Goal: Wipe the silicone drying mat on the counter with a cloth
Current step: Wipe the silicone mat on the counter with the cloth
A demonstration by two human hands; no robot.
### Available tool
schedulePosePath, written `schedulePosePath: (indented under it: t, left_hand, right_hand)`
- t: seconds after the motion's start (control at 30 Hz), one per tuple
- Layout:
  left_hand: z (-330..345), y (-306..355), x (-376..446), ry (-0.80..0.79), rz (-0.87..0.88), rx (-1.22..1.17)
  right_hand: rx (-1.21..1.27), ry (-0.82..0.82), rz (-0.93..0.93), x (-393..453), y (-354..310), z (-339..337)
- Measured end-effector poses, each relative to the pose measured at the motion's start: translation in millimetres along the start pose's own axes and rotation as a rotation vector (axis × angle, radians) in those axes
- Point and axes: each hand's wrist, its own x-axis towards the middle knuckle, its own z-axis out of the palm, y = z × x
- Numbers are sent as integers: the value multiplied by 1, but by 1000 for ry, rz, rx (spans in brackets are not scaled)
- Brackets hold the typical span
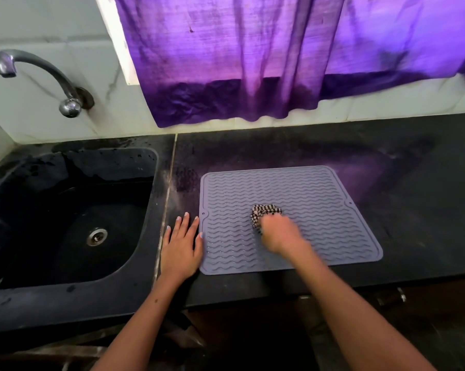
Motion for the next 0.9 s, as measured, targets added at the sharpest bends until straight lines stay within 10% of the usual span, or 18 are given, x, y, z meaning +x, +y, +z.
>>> schedulePosePath:
  t: [0.17, 0.6, 0.8, 0.9]
  left_hand:
    - [-3, -1, -2, -102, 25, 16]
    - [-1, -9, -4, -7, 73, 44]
    - [-4, -8, -4, -14, 70, 39]
    - [-4, -8, -3, -7, 72, 41]
  right_hand:
    - [631, 108, 191, 18, 2, -41]
    - [96, 204, -173, 15, -52, 66]
    - [968, 316, 197, 26, -60, 21]
    - [906, 452, 169, 26, -83, 16]
